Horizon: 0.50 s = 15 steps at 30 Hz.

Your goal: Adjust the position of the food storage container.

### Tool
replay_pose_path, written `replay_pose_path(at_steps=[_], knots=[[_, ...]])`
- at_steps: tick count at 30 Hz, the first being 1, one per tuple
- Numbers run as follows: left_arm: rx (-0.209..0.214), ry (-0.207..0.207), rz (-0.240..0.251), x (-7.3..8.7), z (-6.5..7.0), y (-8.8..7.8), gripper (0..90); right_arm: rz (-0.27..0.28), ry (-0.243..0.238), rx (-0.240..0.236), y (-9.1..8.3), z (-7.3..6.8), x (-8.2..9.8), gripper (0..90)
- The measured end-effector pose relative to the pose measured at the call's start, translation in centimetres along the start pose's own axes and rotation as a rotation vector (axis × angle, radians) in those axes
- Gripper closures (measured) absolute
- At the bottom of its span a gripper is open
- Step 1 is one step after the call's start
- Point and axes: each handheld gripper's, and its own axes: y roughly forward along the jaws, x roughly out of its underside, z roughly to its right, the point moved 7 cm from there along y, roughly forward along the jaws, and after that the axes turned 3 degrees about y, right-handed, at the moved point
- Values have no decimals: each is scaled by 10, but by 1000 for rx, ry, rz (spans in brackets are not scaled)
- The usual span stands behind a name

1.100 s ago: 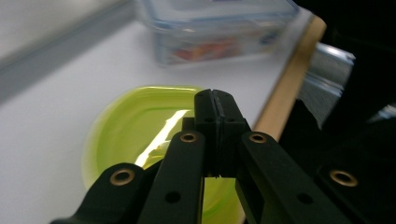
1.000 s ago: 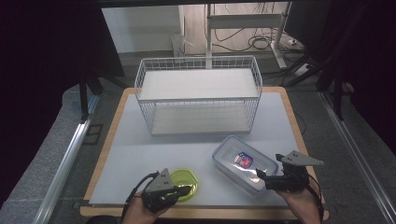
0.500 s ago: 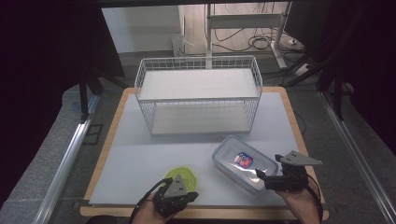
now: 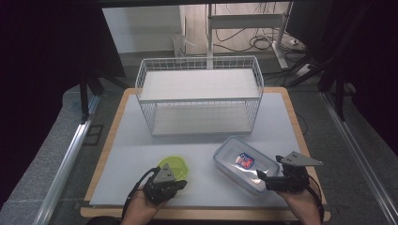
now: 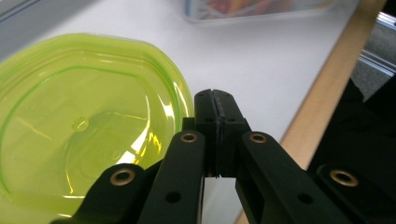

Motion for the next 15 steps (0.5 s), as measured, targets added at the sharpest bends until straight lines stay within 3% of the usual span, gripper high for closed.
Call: replay_pose_path(at_steps=[10, 15], knots=[[-25, -65, 19, 4, -24, -5, 900, -3, 0, -3, 1, 0, 1, 103], [-62, -90, 17, 7, -40, -9, 900, -4, -1, -3, 1, 0, 1, 105]])
